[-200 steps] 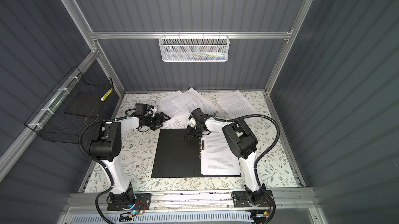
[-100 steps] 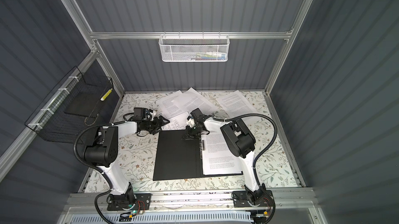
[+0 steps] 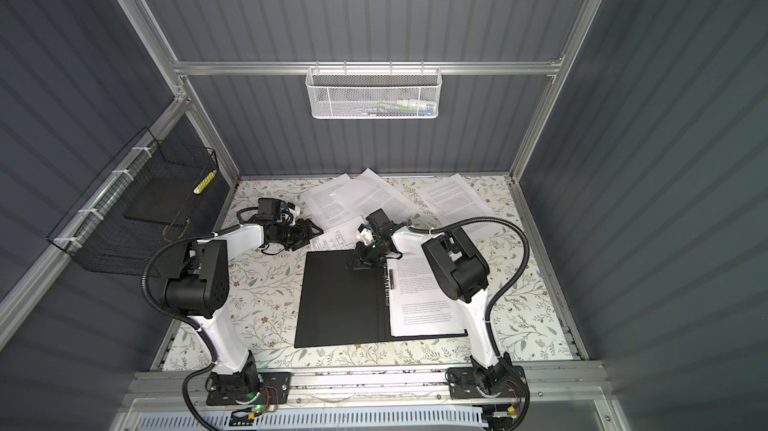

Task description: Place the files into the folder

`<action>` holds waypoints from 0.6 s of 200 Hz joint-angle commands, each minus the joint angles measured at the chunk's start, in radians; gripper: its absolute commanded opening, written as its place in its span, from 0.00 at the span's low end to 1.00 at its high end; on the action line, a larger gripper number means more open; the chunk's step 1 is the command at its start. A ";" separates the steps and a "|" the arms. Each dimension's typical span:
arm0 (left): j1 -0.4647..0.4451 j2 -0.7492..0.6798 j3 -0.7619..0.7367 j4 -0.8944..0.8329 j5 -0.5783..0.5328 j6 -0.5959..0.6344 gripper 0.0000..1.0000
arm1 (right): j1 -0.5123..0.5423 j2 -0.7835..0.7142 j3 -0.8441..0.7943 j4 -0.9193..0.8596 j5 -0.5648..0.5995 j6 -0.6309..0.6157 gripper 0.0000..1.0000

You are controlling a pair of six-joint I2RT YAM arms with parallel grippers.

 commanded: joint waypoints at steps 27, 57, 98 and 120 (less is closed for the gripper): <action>-0.003 0.057 0.075 -0.140 -0.029 0.104 0.55 | 0.004 0.037 0.003 0.024 -0.040 0.030 0.25; -0.003 0.068 0.096 -0.183 -0.049 0.125 0.44 | 0.002 0.037 -0.006 0.044 -0.048 0.039 0.25; -0.003 0.086 0.121 -0.199 -0.075 0.120 0.25 | 0.002 0.034 -0.011 0.049 -0.056 0.039 0.25; -0.003 0.101 0.136 -0.202 -0.088 0.108 0.07 | 0.002 0.031 -0.010 0.048 -0.061 0.036 0.25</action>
